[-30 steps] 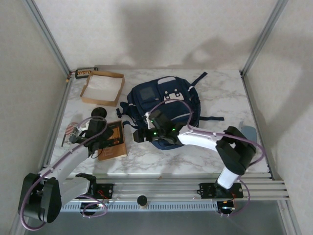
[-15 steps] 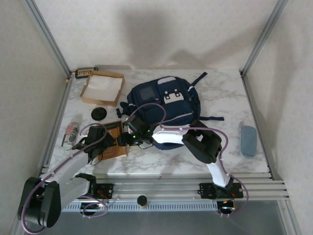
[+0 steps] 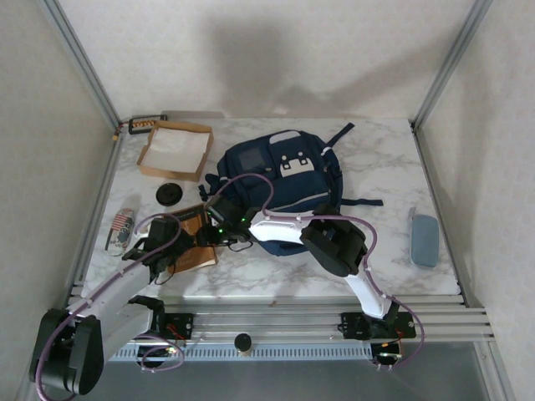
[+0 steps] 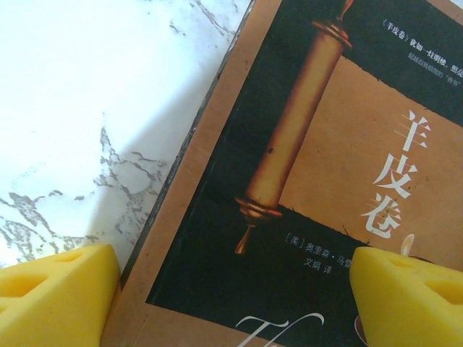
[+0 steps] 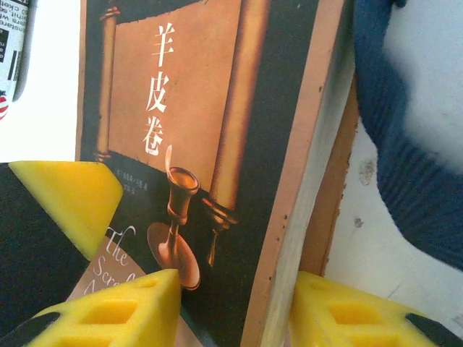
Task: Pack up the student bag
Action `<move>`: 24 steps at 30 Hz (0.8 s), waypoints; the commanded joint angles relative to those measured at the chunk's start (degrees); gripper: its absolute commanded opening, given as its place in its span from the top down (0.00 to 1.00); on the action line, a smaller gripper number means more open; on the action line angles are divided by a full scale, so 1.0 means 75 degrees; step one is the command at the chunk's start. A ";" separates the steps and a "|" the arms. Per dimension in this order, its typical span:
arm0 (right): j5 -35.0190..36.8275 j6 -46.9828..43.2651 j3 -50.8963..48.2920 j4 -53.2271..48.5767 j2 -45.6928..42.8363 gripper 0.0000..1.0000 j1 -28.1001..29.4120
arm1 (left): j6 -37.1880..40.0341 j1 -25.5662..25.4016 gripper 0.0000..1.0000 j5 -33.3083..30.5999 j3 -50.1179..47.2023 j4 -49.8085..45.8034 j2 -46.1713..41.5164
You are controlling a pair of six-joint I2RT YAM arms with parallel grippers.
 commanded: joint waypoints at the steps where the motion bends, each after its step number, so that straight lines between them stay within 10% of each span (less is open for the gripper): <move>1: -0.0142 -0.0190 0.0216 -0.0047 -0.0355 0.59 0.0274 | -0.0365 -0.0003 0.17 0.0028 -0.0289 0.0016 -0.0049; 24: -0.1052 -0.0137 0.0095 0.0633 -0.1136 1.00 0.0341 | -0.0682 -0.0014 0.10 -0.0705 0.0060 -0.0629 -0.0844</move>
